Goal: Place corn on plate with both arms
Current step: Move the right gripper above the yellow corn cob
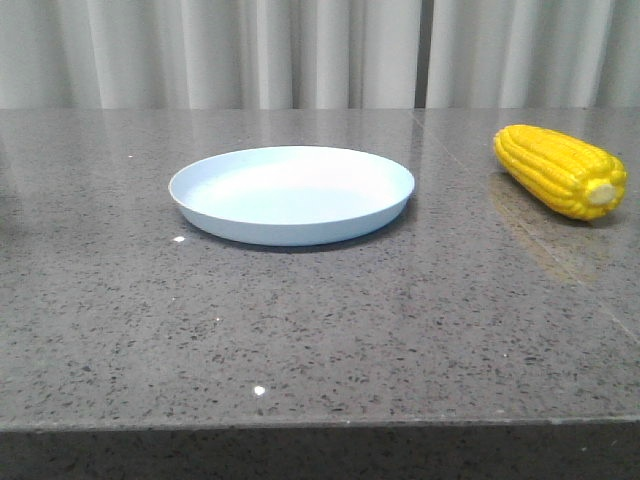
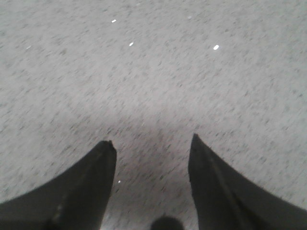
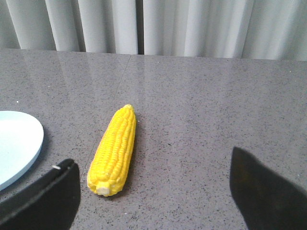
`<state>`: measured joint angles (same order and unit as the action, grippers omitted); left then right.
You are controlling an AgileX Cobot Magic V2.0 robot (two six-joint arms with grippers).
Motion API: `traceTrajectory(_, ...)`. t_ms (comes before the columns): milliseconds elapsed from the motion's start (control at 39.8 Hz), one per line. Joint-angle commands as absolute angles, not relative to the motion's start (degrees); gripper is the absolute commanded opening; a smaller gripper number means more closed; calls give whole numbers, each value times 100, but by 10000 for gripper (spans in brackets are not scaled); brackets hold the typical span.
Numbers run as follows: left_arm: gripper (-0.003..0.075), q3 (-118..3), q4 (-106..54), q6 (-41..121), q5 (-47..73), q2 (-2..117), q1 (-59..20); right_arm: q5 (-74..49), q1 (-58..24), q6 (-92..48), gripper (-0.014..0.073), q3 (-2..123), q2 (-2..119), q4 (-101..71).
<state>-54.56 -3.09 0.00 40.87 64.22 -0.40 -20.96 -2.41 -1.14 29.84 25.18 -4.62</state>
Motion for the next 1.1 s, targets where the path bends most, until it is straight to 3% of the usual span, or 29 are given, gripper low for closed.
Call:
traceTrajectory(0,356,-5019,-269,-46,3407,5711,-29,-1609,-232,-124,651,3176,2577,-448)
traceTrajectory(226,278,-3806,-54,0,2467,4044,-50,-1609,-232,-124,651,3176,2577,-448)
traceTrajectory(552,-20,-2933,186,0,2359,2161,-50,-1609,-232,-124,651,3176,2577,-448)
traceTrajectory(753,-20,-2678,186,0,2303,1536,-50,-1609,-232,-124,651,3176,2577,-448)
traceTrajectory(1079,-20,-2674,186,0,2383,1464,-50,-1609,-232,-124,651,3176,2577,-448)
